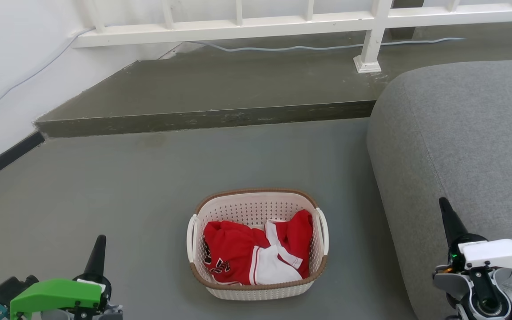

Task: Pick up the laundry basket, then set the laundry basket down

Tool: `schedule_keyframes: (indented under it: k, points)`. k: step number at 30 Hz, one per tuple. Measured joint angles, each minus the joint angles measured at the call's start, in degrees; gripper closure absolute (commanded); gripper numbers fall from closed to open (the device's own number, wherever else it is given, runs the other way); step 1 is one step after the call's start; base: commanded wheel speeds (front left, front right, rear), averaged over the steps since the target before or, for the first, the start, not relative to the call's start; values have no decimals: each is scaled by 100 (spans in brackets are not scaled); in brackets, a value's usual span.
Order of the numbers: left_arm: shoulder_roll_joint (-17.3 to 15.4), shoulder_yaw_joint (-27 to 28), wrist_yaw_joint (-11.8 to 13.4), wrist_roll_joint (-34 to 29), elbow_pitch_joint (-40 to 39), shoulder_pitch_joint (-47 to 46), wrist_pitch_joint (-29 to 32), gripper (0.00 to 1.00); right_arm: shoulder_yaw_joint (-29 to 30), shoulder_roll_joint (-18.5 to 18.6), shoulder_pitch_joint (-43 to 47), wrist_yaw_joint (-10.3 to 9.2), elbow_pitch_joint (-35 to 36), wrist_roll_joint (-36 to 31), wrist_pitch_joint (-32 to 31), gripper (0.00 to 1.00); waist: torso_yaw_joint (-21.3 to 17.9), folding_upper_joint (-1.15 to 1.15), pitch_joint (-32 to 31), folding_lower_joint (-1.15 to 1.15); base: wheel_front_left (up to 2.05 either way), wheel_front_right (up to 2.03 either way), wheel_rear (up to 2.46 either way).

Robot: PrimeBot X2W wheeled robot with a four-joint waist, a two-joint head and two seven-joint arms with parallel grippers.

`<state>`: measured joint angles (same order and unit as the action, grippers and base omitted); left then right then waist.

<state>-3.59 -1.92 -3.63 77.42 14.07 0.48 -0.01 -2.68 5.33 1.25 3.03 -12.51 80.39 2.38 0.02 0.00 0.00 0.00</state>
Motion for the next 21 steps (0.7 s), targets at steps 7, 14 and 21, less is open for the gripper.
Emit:
schedule_keyframes:
  k: [7,14,21]
  points:
    - [-2,91,-99,467,27,-68,100,100,105,14,-109,112,-47,456,-118,100,0,0,6,0,0,0,0]
    - [-4,187,-177,911,52,-172,209,100,235,25,-205,198,-97,898,-213,100,-1,0,12,0,0,0,0]
    - [-7,285,-254,1390,91,-237,337,100,358,41,-287,255,-153,1368,-302,100,-1,0,18,0,0,0,0]
